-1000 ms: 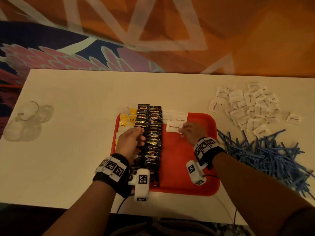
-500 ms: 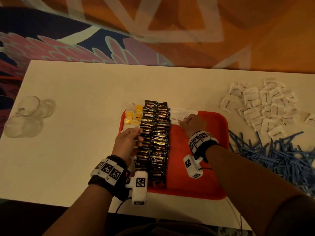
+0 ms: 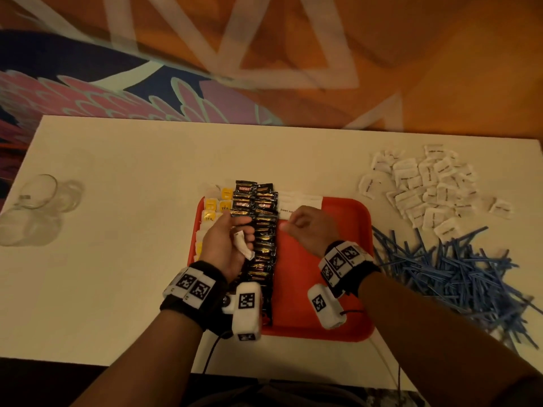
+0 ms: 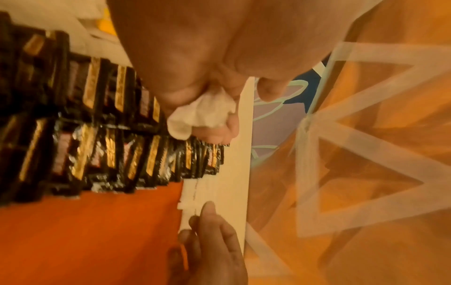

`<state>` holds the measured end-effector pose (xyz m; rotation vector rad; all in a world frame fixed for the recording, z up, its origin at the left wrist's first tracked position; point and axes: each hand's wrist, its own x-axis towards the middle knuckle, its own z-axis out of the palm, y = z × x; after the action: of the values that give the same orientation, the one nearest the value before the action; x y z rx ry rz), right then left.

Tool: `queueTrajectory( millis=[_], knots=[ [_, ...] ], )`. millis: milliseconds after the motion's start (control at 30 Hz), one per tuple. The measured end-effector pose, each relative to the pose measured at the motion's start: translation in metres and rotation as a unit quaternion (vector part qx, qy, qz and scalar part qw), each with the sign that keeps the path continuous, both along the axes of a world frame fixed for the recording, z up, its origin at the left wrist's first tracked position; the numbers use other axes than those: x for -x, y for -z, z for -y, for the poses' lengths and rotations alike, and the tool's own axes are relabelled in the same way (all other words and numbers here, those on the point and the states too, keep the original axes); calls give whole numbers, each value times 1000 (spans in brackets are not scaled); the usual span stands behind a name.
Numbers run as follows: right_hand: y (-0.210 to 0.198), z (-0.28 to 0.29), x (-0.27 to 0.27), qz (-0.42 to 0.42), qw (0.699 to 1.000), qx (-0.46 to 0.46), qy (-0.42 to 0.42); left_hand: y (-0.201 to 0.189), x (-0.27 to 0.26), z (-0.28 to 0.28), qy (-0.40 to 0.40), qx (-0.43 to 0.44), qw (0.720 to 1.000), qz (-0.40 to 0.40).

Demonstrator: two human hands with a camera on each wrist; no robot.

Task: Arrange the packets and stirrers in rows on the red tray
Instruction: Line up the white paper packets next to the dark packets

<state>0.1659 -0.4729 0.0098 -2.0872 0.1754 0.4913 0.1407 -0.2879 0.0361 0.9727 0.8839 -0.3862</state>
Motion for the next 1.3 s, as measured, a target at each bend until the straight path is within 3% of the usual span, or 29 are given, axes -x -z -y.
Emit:
queueTrajectory(
  millis=[133,200,333,467,600,767,967,1067,1167,1300],
  knots=[
    [-35,-10,23,13,992,-87,-91,-11,-3,22,-20,0,1000,-3],
    [-43,-12,33,31,990,-74,-114,-20,-3,34,-2,16,1000,-2],
    [-52,0,36,79,995,-20,-66,-35,2,51,47,48,998,19],
    [-61,22,35,44,996,-75,20,-48,15,57,95,58,992,61],
    [-76,33,38,12,989,-137,48,-61,26,69,118,29,985,121],
    [-84,41,41,10,983,-166,81,-69,34,80,118,-26,976,182],
    [-85,41,50,35,969,-207,131,-69,33,84,62,-47,983,166],
    [-81,40,55,23,965,-223,133,-68,36,83,84,-51,984,150],
    [-82,38,56,-46,956,-262,120,-64,37,79,98,-91,978,161],
    [-87,38,56,-78,951,-285,89,-64,39,76,171,-182,946,208]
  ],
)
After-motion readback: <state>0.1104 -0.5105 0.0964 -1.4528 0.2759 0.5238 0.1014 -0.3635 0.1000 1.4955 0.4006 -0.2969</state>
